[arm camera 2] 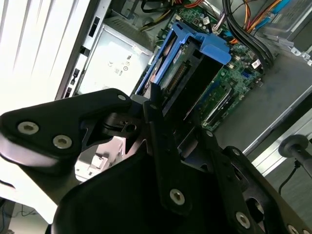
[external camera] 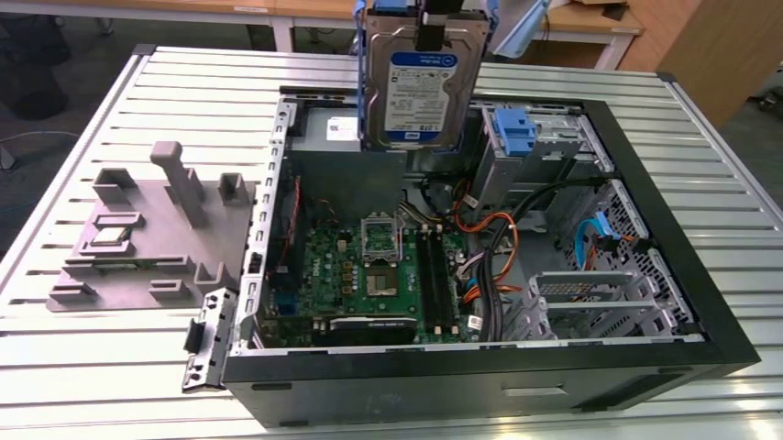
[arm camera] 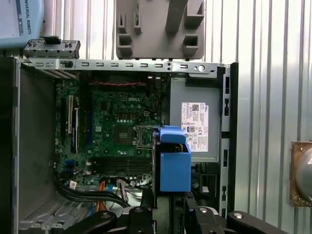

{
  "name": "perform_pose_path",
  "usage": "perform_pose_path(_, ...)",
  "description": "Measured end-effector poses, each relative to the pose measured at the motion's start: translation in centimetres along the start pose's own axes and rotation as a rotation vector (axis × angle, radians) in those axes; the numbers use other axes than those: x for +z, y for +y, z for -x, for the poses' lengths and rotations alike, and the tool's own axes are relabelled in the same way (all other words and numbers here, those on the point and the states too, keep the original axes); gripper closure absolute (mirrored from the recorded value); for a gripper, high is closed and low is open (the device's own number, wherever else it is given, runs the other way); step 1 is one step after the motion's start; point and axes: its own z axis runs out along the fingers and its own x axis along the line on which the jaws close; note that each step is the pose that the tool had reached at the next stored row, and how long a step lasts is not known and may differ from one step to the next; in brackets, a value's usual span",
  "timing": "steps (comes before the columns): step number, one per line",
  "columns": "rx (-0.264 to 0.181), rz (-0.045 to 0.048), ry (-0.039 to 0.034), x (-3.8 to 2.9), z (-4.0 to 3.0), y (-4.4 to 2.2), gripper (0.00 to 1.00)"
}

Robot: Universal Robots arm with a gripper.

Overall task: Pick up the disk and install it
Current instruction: 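Pick up the disk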

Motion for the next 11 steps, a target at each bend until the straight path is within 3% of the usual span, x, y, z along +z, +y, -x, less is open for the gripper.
perform_pose_path(11, 0.0, 0.0, 0.0056, 0.02, -1.67, -0.31, 0.65)
